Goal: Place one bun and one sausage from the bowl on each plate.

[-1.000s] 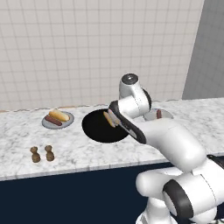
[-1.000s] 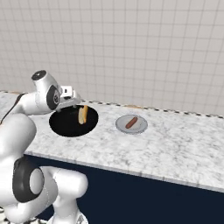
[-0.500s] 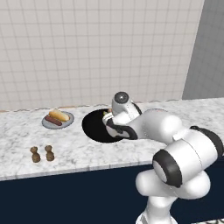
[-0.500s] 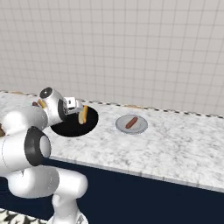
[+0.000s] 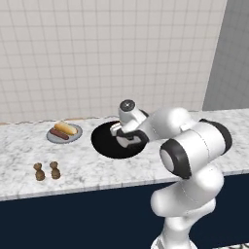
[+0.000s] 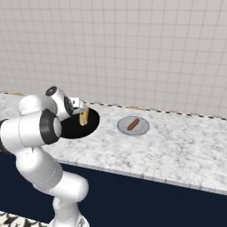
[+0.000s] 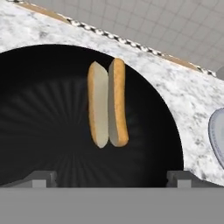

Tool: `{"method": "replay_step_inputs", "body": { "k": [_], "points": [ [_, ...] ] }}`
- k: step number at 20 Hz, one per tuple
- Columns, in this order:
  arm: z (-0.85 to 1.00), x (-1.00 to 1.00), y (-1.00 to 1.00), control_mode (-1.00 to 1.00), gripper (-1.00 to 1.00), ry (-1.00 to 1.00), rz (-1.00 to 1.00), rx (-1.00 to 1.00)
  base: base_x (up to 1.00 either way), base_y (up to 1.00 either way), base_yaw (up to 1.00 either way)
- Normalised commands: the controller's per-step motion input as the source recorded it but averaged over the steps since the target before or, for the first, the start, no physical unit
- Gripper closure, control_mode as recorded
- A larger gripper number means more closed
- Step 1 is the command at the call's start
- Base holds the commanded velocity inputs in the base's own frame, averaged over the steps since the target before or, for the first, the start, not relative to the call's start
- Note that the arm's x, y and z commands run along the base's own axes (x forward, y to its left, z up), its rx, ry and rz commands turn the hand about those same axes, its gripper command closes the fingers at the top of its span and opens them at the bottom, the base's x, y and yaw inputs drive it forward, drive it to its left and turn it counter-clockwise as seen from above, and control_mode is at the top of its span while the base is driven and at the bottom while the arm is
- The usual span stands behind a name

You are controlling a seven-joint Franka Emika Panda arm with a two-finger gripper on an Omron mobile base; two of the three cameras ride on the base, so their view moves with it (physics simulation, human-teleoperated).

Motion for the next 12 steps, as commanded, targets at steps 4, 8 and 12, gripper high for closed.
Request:
{"method": "replay_step_inputs", "body": {
  "k": [4, 8, 12],
  "points": [
    [-0.31, 0.29, 0.1, -1.0, -1.0, 0.0, -0.03, -0.02, 0.0, 0.0, 0.0],
    [-0.24, 0.24, 0.0, -1.0, -1.0, 0.0, -0.09, -0.05, 0.0, 0.0, 0.0],
    [-0.19, 0.04, 0.0, -1.0, -1.0, 0.02, -0.14, -0.01, 0.0, 0.0, 0.0]
  ]
}}
